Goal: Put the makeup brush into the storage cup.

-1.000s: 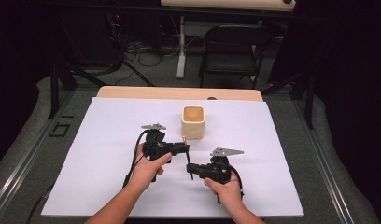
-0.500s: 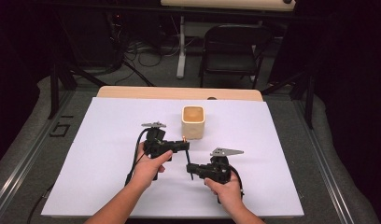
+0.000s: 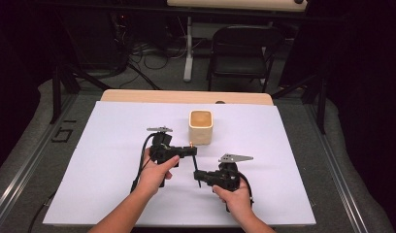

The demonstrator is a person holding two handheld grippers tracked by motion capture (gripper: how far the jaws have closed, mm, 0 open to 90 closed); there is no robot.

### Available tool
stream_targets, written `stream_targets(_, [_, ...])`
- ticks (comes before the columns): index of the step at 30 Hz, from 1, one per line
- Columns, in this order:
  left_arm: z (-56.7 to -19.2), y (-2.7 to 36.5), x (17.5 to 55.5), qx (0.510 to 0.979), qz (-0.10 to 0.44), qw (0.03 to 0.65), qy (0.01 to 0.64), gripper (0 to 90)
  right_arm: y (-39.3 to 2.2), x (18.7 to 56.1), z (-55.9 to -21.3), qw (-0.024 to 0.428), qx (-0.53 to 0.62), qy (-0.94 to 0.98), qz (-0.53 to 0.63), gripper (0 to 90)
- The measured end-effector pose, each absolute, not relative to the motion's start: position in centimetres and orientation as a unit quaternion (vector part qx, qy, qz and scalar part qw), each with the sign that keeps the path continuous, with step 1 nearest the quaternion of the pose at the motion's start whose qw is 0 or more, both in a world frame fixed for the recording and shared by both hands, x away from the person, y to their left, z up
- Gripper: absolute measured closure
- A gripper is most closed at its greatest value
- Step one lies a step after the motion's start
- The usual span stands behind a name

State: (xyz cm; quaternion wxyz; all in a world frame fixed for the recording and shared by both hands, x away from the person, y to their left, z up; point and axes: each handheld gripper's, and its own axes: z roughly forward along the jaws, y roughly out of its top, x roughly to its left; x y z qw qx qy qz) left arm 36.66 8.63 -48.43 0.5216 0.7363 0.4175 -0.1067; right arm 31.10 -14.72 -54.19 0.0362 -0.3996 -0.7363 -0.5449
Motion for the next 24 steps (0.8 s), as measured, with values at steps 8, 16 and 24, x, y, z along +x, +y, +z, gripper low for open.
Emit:
stream_targets(8, [-48.55,8.69,36.76,0.735,-0.112,0.522,0.418,81.4,-14.69,31.1,-54.22,0.036,-0.4,-0.737,-0.544,84.7])
stream_targets(16, [-48.55,8.73,36.74,0.734,-0.115,0.521,0.421,81.7,-14.68,31.09,-54.21,0.033,-0.399,-0.738,-0.543,84.7])
stream_targets(24, [-48.52,8.71,36.74,0.734,-0.116,0.52,0.421,82.0,-14.68,31.11,-54.2,0.032,-0.398,-0.74,-0.541,84.7])
